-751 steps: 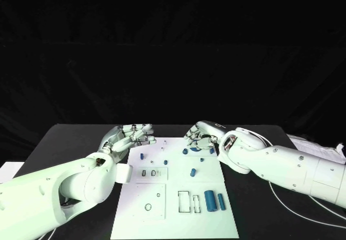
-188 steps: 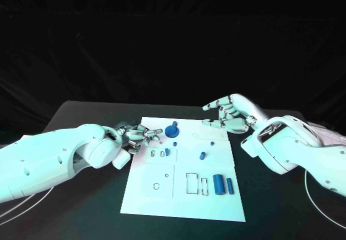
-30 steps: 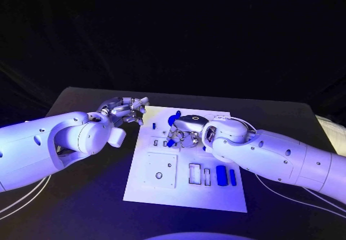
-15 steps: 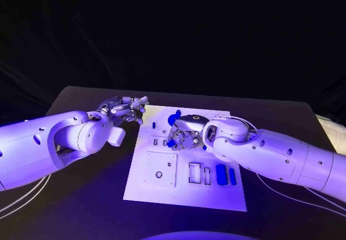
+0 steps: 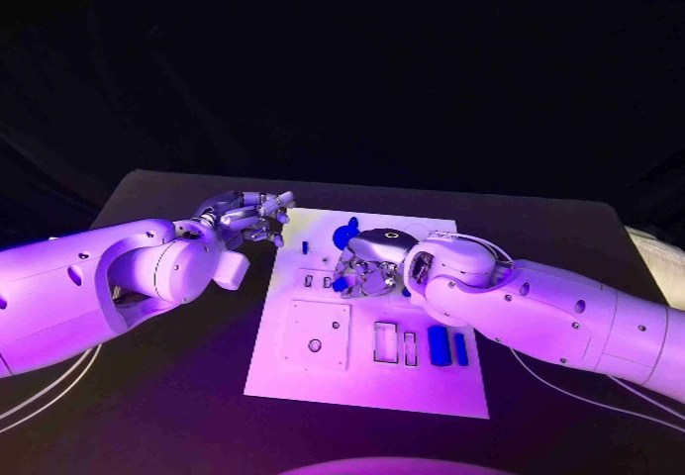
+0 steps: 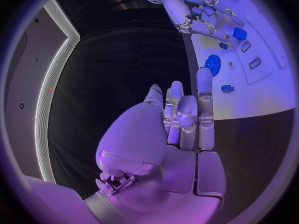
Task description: Assemble the parts on the task board
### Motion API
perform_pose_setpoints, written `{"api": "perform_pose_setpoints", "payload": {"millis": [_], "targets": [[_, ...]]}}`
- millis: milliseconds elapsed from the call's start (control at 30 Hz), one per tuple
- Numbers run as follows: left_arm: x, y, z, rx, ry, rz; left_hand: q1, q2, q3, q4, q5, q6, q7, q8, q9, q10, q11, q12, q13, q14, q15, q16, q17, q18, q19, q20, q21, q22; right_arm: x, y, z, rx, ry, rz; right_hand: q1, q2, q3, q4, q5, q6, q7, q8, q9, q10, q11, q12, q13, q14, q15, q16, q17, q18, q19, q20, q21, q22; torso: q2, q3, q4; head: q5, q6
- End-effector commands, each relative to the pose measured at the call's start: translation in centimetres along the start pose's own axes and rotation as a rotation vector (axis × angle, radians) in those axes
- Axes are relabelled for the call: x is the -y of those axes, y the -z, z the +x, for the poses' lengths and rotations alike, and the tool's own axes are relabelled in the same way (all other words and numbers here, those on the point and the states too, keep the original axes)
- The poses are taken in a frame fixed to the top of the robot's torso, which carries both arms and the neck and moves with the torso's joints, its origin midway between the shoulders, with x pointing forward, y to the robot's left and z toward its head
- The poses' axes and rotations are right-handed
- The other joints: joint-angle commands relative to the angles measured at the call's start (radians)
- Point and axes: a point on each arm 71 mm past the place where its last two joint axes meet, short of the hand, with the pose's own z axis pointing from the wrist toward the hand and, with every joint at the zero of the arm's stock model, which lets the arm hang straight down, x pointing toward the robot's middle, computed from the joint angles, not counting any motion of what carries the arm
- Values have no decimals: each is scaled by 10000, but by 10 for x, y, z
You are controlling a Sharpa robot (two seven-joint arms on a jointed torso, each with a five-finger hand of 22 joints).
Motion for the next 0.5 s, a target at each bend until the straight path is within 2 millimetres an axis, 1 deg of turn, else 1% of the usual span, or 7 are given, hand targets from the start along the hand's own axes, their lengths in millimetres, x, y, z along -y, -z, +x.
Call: {"api": "perform_pose_setpoints", "payload": {"millis": [33,500], "targets": [[0,0,2,-204,-15,-25,35,20,61,17,24,-65,31,-54,-9,-64,17,-40,-7,-45,4,-65,-8,201,-23,17,-57,-17,0,1,-2,356,196,185,-29,-93,-74,7,54,-81,9,-53,-8,17,60,62,35,783,84,60,1447,46,399,81,60,1532,3,-1,-1,-8,0],[-1,0,3,-249,-27,-82,29,12,63,21,22,-76,35,-58,-20,-74,21,-45,-28,-55,7,-85,-35,200,-16,19,-71,-27,-2,7,4,206,318,296,17,-105,-131,-24,68,-14,18,-13,13,67,69,138,78,791,96,88,1491,39,421,95,79,1566,5,-6,-5,-17,-63]]}}
